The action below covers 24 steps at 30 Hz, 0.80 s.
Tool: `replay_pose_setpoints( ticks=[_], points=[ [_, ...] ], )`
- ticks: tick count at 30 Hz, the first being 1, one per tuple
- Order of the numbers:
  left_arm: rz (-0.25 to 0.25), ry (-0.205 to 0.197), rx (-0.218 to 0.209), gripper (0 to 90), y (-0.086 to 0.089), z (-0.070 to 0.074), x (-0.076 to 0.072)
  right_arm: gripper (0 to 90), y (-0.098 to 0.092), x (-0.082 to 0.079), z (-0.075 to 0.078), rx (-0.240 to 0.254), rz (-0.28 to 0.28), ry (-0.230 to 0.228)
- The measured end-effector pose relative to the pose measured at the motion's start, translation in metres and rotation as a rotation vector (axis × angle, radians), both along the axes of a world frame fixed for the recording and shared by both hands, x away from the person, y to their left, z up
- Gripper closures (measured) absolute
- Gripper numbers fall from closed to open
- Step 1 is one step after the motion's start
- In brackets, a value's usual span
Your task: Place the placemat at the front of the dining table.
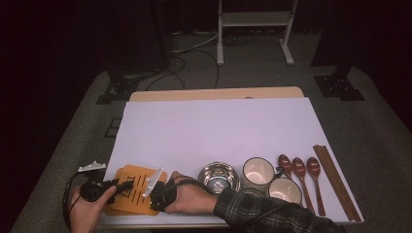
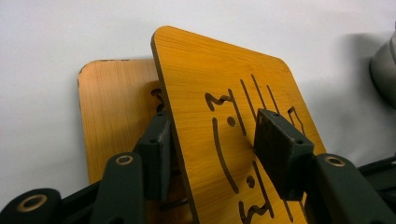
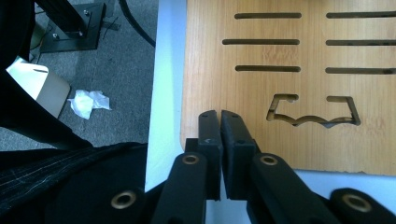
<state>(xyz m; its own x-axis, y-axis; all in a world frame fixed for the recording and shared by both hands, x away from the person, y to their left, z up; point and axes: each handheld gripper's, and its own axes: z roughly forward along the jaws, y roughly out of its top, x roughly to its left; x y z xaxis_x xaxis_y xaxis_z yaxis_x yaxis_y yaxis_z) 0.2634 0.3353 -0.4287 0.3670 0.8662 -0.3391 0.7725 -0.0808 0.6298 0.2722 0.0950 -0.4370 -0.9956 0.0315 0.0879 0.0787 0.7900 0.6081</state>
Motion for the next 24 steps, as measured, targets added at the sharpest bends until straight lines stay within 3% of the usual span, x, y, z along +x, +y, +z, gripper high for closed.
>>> replay_pose_setpoints(
  ticks=[16, 24],
  points=[
    [0.003, 0.003, -0.005, 49.9, 0.002, 0.001, -0.001, 75.6, -0.007, 0.008, 0.009, 0.034, -0.022, 0.052],
    [0.002, 0.003, -0.008, 50.1, 0.003, 0.0, -0.001, 71.1, -0.011, 0.013, 0.016, 0.045, -0.034, 0.055]
  ],
)
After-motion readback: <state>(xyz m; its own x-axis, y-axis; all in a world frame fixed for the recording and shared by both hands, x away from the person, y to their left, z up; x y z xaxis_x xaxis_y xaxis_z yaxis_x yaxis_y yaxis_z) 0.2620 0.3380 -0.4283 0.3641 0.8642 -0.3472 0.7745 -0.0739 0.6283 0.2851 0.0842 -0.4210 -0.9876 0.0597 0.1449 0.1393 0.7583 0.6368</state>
